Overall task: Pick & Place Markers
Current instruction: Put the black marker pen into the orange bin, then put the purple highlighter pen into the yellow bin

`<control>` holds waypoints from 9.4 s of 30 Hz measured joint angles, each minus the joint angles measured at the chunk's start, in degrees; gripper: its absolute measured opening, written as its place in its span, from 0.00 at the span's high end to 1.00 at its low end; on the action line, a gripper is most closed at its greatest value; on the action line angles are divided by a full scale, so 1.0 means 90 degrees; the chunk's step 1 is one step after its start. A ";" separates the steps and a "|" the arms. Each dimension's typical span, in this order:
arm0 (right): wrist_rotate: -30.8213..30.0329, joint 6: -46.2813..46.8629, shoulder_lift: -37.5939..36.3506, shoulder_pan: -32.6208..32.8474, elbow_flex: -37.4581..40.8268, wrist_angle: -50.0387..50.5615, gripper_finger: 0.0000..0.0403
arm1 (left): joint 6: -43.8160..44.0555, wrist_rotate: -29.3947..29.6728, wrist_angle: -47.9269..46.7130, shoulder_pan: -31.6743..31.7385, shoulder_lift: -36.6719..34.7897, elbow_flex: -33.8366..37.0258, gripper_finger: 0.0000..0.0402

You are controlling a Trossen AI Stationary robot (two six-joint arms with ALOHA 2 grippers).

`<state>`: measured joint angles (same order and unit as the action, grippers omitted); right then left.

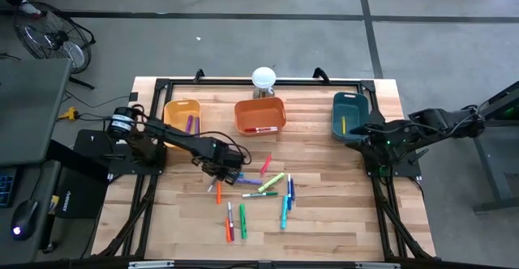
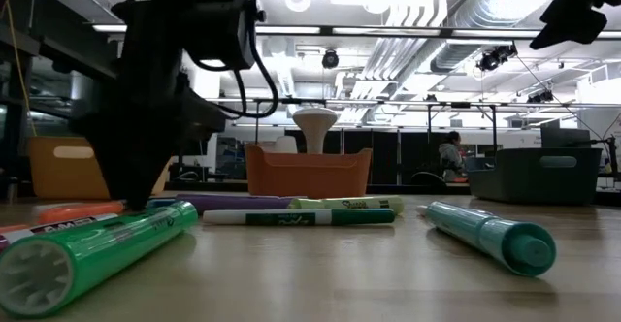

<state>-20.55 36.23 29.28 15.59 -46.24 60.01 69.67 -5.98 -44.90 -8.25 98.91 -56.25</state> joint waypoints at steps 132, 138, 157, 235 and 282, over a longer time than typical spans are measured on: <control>0.0496 -0.1032 -0.2380 0.0168 0.3776 -0.4128 0.37 | -0.9553 0.1096 -0.1982 0.3084 0.2589 -0.5950 0.94; 0.0495 -0.1032 -0.2377 0.0166 0.3776 -0.4127 0.37 | -0.9617 0.1056 -0.1995 0.3129 0.2589 -0.5950 0.94; 0.0496 -0.1032 -0.2377 0.0165 0.3776 -0.4128 0.37 | -0.9552 0.1112 -0.2018 0.3126 0.2589 -0.5945 0.76; 0.0498 -0.1032 -0.2304 0.0165 0.3776 -0.4153 0.37 | -0.7865 -0.0411 0.0429 -0.0114 0.0513 -0.2046 0.65; 0.0500 -0.1032 -0.2254 0.0165 0.3776 -0.4128 0.37 | -0.7487 0.1063 0.1113 -0.0345 0.1645 -0.2045 0.39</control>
<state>-16.05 26.94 8.99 17.08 -12.25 22.85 2.29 3.59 -34.89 -11.35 113.72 -74.65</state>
